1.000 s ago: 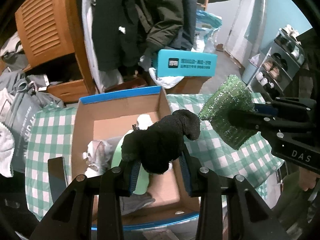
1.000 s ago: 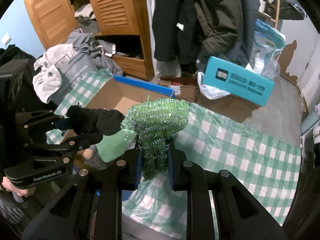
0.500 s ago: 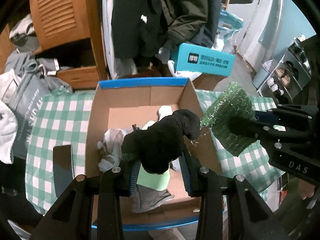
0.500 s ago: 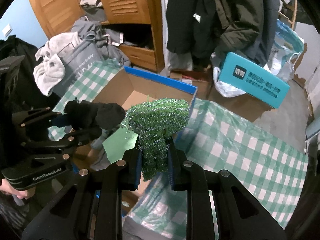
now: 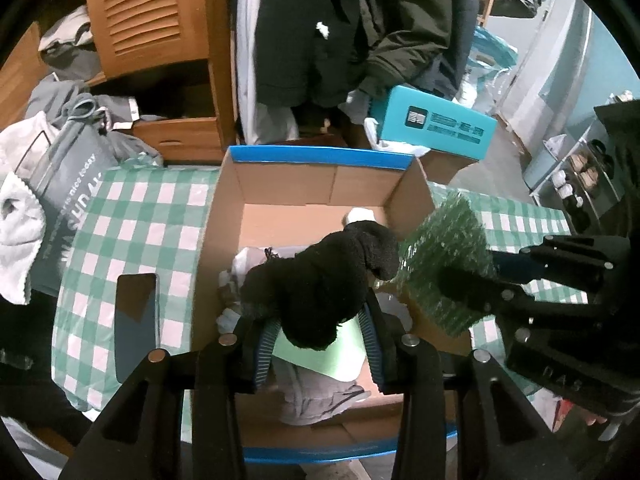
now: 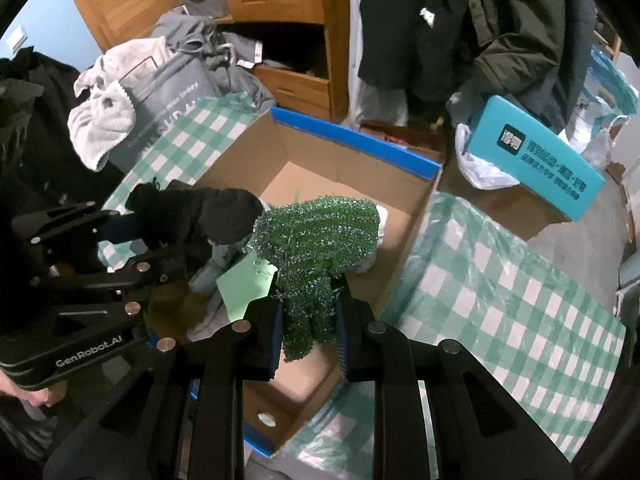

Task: Organize soft objects
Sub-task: 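Open both tools to drop the glove and scrubber into the box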

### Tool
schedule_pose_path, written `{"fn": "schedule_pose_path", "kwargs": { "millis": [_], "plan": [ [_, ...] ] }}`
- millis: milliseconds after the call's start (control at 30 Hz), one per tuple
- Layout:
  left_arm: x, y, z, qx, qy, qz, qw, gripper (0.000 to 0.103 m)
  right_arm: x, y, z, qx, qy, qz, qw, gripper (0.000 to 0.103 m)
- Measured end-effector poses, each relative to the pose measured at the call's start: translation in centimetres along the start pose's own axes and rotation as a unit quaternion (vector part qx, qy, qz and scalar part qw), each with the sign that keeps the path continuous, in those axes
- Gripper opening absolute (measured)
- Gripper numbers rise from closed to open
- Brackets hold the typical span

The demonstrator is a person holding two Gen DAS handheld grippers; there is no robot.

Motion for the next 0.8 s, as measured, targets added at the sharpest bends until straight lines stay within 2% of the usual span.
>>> {"fn": "schedule_pose_path", "kwargs": {
  "millis": [167, 233, 300, 433, 533, 600, 800],
  "plan": [
    [-0.3, 0.1, -0.8, -0.016, -0.003, 0.004, 0.9999, 0.047, -0.1, 0.6, -0.5, -0.018, 0.0, -0.007, 1.0, 0.031],
    [-0.3, 0.1, -1.1, -0.021, -0.006, 0.005, 0.9997, 0.054, -0.2, 0.6, -0.5, -0.017, -0.001, -0.006, 1.0, 0.035],
    [-0.4, 0.1, -1.5, -0.026, -0.011, 0.006, 0.9996, 0.062, -0.4, 0.6, -0.4, -0.013, 0.002, -0.005, 1.0, 0.047],
    [-0.6, -0.2, -1.5, -0.034, -0.002, 0.013, 0.9993, 0.064, -0.5, 0.4, 0.0, -0.011, 0.008, -0.002, 1.0, 0.048],
    [-0.6, -0.4, -1.1, -0.041, 0.01, 0.016, 0.999, 0.07, -0.7, -0.1, 0.4, -0.005, 0.012, 0.004, 1.0, 0.049],
    [-0.7, -0.8, -0.8, -0.042, 0.017, 0.022, 0.9988, 0.07, -0.8, -0.7, 0.6, 0.0, 0.015, 0.01, 1.0, 0.056],
    [-1.1, -2.2, 0.0, -0.045, 0.029, 0.043, 0.9977, 0.076, -0.3, -2.4, 1.3, 0.021, 0.017, 0.019, 0.999, 0.066]
  ]
}}
Point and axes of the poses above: each gripper's, at about its wrist camera, not at the fingertips, and y roughly the way its jaws point, z to its right, x to its underside, the point moved 9 cm from there along y, roughly the way its jaws point, and after that the axes turned 1 degree about x, right-handed, at the moved point
